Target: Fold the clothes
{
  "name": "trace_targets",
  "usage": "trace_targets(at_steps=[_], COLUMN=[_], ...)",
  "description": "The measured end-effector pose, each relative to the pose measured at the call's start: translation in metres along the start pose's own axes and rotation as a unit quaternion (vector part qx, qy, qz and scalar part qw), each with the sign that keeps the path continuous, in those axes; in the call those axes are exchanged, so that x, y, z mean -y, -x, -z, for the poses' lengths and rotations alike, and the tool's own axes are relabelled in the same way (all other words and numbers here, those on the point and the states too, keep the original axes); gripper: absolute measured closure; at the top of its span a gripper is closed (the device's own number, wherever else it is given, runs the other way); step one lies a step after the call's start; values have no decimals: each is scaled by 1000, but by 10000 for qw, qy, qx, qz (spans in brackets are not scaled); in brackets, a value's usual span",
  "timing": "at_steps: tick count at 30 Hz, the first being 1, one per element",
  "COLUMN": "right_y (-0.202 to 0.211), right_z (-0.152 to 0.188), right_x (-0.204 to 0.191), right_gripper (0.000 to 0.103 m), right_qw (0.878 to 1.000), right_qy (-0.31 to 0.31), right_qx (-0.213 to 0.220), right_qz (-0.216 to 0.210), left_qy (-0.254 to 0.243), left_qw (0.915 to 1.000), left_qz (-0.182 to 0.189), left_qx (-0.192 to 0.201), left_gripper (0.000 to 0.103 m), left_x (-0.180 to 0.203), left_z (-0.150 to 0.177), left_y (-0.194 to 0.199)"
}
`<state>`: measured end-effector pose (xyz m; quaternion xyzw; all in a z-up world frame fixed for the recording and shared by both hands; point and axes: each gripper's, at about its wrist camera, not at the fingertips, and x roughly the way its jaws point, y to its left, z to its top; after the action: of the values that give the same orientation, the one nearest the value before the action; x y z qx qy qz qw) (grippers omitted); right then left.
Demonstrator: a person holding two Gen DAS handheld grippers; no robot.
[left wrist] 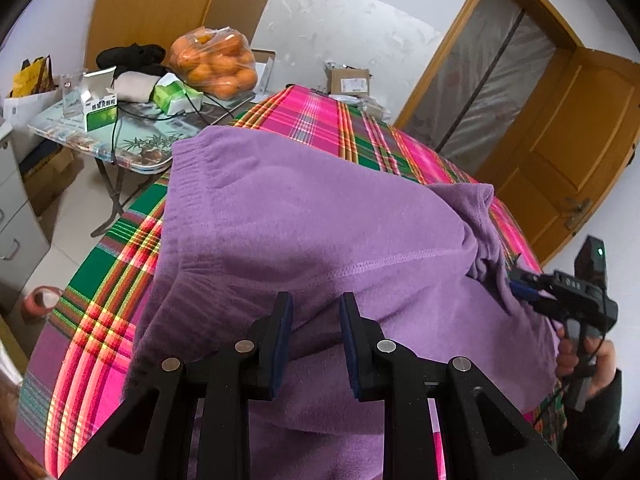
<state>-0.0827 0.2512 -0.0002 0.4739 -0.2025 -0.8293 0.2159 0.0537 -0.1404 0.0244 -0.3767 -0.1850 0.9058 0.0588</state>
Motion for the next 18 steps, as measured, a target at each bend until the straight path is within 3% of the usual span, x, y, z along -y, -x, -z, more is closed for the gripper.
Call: trace_targets(at_steps=[2,3,4,5,9,12,15,18], right_y=[-5,-8,-9,-9,-8,15,42,57], right_z=[-7,-10,-13,-15,-28,-56,-91,-130], right_x=[-7,-11,-12,-13,-15,-7,9,27], right_gripper=[59,66,76,100,100,100,100,100], right_qw=[9998,9995,9991,9987,9960,9923,9805,9608], right_qy=[123,239,319,398,699,779,878,997], right_qx=[-36,-66,-61,-55,24,502,1021,1363], right_qz=[123,204,261,319,550,818,1429,2198], left_qy=[-4,0,-2,-10,-70,-97,-117,-150], left_qw=[10000,10000,10000,10000,9999,9999,9999,9998], left_qz=[-24,-36,-44,-56,-96,-108,-108,-107], left_qx=[-2,-12,-19,-26,-49,-53,-47,-40], left_gripper=[78,78,78,78,78,78,78,78], left_x=[0,0,1,1,3,4,6,9], left_z=[0,0,0,0,-1,-3,-6,-10], left_y=[-1,-2,-2,-3,-4,-5,-7,-8])
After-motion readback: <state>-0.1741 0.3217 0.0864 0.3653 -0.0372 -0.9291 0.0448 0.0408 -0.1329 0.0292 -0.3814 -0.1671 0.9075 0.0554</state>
